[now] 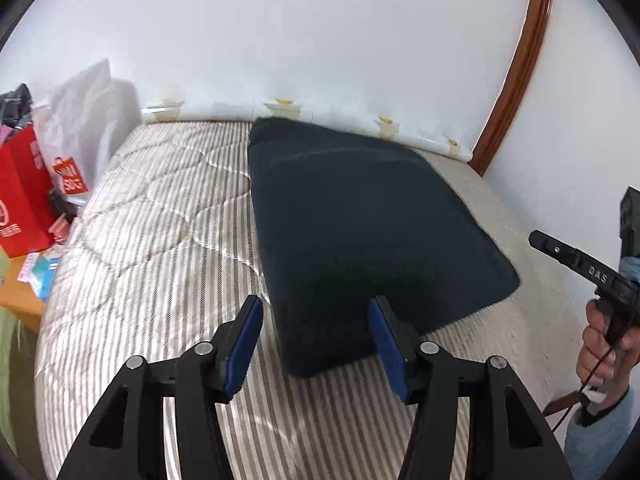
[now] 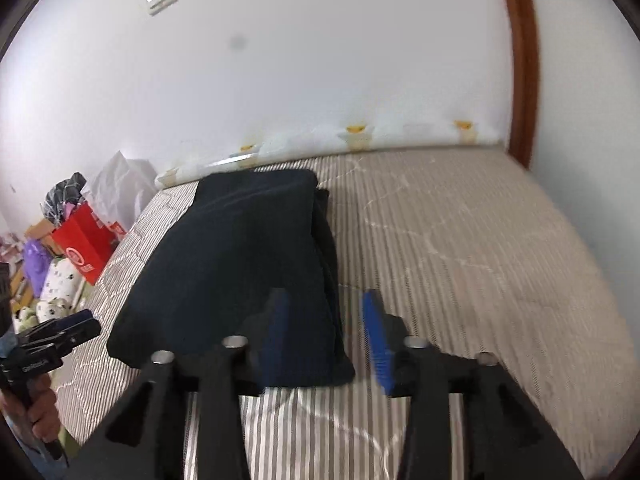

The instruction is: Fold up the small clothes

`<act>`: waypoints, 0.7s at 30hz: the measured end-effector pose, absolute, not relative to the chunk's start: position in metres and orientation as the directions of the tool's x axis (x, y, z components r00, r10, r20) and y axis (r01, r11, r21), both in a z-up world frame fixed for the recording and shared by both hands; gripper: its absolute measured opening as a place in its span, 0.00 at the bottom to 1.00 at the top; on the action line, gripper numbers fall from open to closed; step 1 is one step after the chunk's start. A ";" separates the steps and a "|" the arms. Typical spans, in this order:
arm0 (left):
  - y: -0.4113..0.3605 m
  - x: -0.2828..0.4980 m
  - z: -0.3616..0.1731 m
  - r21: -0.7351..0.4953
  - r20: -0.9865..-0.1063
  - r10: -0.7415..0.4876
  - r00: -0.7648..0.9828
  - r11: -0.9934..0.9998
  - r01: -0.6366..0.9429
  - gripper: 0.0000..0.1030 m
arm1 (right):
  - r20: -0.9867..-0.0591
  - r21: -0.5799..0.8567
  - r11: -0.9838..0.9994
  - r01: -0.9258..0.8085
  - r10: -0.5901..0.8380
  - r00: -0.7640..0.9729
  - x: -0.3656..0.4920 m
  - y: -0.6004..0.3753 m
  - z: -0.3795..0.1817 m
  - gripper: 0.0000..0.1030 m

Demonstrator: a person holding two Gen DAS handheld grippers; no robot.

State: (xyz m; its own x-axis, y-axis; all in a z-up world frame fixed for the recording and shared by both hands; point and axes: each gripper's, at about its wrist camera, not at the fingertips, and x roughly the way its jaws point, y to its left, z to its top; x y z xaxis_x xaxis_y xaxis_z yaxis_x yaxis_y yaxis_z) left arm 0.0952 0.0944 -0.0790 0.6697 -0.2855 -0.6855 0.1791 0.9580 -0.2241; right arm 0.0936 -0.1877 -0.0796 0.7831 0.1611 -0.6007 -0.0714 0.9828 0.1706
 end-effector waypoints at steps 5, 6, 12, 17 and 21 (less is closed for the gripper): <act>0.096 0.048 -0.055 -0.193 -0.644 -0.237 0.727 0.970 0.145 0.67 | -0.546 0.078 0.996 -0.044 0.079 0.834 0.037 -0.175 -0.056 0.67; 0.096 0.034 -0.049 -0.187 -0.633 -0.226 0.741 0.973 0.137 0.71 | -0.534 0.064 0.997 -0.043 0.071 0.843 0.022 -0.172 -0.051 0.69; 0.091 -0.017 -0.029 -0.129 -0.602 -0.150 0.784 0.988 0.090 0.83 | -0.556 0.062 0.998 -0.029 0.059 0.829 -0.024 -0.165 -0.043 0.76; 0.086 -0.040 -0.017 -0.122 -0.577 -0.148 0.803 0.988 0.094 0.87 | -0.531 0.054 0.999 -0.004 0.032 0.847 -0.056 -0.165 -0.041 0.97; 0.079 -0.050 -0.011 -0.097 -0.560 -0.132 0.818 0.991 0.093 0.89 | -0.542 0.038 0.999 0.016 0.008 0.840 -0.068 -0.164 -0.040 0.98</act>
State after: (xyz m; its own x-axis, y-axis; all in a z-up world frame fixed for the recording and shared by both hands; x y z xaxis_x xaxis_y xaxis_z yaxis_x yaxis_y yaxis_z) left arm -0.0501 0.0794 -0.0110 0.8181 -0.1317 -0.5598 0.0932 0.9909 -0.0969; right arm -0.0679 -0.1638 -0.0405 0.8400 0.0077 -0.5425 0.0157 0.9991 0.0384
